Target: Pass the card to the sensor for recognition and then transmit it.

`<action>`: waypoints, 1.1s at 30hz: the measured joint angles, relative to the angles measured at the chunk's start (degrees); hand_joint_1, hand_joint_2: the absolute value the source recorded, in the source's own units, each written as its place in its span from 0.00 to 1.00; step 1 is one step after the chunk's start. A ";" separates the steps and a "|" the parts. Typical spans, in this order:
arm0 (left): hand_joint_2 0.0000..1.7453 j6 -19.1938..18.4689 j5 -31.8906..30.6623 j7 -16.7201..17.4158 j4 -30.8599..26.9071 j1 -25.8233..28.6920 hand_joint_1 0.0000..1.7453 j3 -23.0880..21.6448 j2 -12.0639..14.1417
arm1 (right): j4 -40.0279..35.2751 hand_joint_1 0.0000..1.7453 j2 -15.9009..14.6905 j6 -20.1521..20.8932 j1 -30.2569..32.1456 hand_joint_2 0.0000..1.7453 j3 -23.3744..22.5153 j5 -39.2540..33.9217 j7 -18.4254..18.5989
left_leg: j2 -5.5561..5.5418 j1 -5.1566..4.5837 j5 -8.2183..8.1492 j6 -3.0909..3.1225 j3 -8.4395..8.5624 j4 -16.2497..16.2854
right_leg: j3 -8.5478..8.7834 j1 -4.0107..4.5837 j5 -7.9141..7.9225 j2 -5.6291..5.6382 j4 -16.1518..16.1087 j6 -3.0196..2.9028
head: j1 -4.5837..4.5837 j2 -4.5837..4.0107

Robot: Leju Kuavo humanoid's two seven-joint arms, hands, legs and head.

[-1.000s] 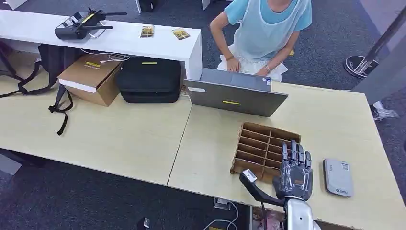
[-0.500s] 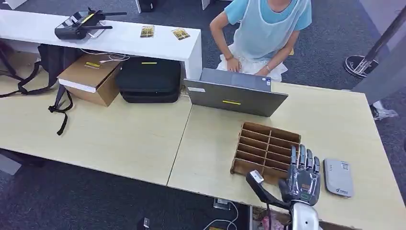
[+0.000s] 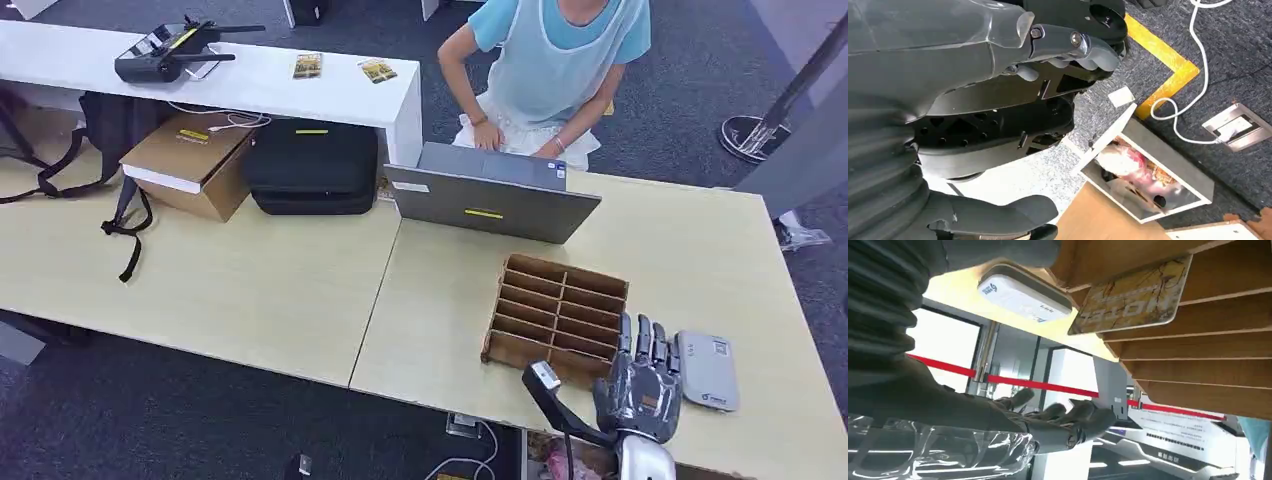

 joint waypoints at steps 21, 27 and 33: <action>1.00 0.00 0.06 0.00 0.00 -0.01 0.00 0.00 -0.02 | -0.44 0.16 0.00 2.10 -0.70 1.00 1.47 0.00 -0.28 | 0.00 0.00 0.00 0.00 -0.02 0.00 | 0.00 0.00 0.00 0.00 0.01 0.00 | -0.02 0.00; 1.00 0.00 -0.07 0.00 0.00 -0.01 0.00 0.00 -0.04 | 0.46 0.16 0.04 2.84 -1.78 1.00 3.12 0.00 -0.46 | 0.00 0.00 0.00 0.00 -0.02 0.00 | 0.00 0.00 0.00 -0.01 0.01 0.00 | 0.00 0.00; 1.00 0.00 -0.07 0.00 0.00 -0.01 0.00 0.00 -0.04 | 1.46 0.22 0.15 2.84 -2.60 1.00 3.78 0.00 -0.46 | 0.00 0.00 0.00 0.00 -0.02 0.00 | 0.01 0.00 0.00 -0.01 0.01 0.00 | -0.02 0.00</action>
